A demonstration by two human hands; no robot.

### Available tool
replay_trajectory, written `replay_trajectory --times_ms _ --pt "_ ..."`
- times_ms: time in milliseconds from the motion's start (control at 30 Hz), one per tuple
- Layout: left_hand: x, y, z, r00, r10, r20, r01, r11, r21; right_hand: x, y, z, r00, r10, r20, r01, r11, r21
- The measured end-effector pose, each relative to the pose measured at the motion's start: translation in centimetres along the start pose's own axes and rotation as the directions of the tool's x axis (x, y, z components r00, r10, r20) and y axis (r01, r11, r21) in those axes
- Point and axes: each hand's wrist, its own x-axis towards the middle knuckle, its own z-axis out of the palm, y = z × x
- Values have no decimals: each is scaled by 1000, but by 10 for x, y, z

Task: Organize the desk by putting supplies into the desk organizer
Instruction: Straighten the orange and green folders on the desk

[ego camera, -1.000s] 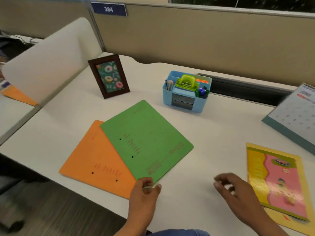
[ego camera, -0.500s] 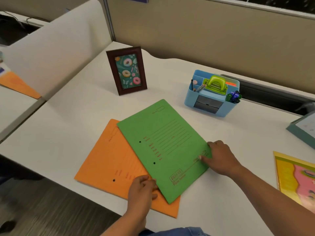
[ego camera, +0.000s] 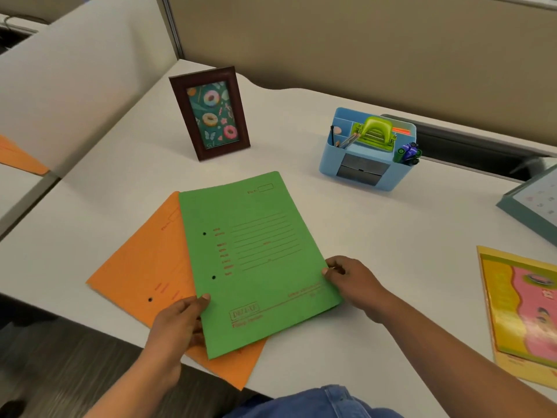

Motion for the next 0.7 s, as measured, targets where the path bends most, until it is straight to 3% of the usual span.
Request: replay_trajectory --times_ms 300,467,600,700 --pt "-53 46 13 971 131 199 -123 991 -52 -61 10 -39 998 -38 40 18 914 406" --pt "-75 47 42 925 84 370 -72 996 -47 -109 46 -75 1000 -28 -9 29 871 491" --pt "-83 41 71 836 26 548 -1 999 -45 -127 73 -86 997 17 -75 29 820 572" --pt "-82 34 94 815 32 578 -47 999 11 -130 90 -88 990 61 -125 41 735 677"
